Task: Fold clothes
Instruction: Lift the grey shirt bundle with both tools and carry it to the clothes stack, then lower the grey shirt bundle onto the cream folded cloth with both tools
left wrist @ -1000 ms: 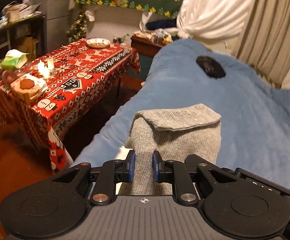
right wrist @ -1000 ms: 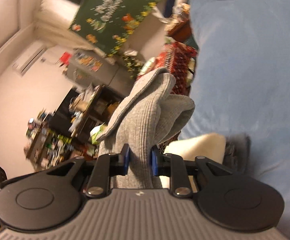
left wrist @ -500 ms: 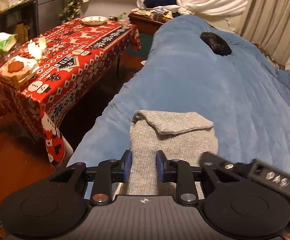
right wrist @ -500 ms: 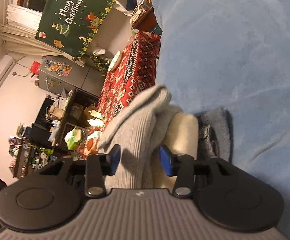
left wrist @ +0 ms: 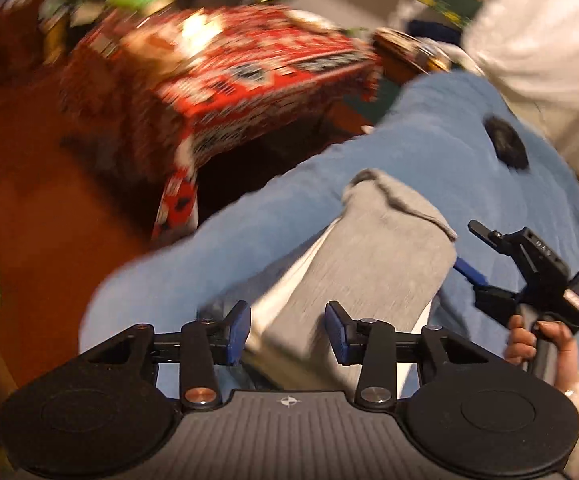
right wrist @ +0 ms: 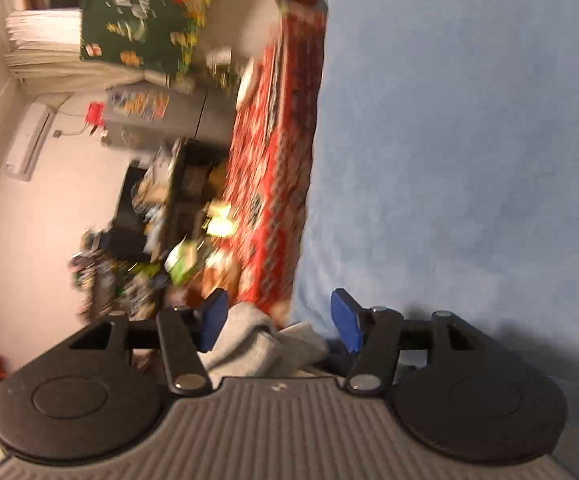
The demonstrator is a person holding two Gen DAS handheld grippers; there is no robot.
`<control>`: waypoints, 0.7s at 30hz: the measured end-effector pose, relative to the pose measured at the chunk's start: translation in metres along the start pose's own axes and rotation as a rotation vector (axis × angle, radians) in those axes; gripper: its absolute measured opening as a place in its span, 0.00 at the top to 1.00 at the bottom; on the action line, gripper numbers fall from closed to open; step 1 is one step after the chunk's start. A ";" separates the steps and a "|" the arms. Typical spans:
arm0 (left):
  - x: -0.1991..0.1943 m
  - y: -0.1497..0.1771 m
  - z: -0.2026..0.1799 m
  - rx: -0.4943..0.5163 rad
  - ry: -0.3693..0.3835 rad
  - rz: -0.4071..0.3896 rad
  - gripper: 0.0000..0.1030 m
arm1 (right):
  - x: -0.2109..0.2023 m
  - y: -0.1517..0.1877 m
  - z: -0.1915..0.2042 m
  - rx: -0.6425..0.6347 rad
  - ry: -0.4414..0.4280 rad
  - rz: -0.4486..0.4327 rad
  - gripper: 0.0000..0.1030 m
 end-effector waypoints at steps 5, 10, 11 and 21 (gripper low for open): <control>0.009 0.015 0.010 -0.184 0.035 -0.006 0.61 | 0.040 -0.014 -0.022 0.207 0.028 0.141 0.40; 0.018 0.012 0.012 -0.255 0.064 -0.022 0.69 | 0.052 -0.009 -0.033 0.227 0.035 0.183 0.41; 0.019 0.013 0.012 -0.264 0.063 -0.028 0.71 | 0.053 -0.009 -0.034 0.242 0.029 0.180 0.43; 0.005 0.012 -0.004 -0.251 0.014 -0.075 0.91 | 0.017 0.018 0.003 -0.017 0.046 0.101 0.83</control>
Point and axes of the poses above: each gripper's, at about its wrist camera, not at the fingertips, and x roughly the way its jaws point, z to its left, y to its underside, the point moved 5 cm from there along x, roughly the way its jaws point, and after that the axes turned 13 degrees about x, right-handed, at the moved point
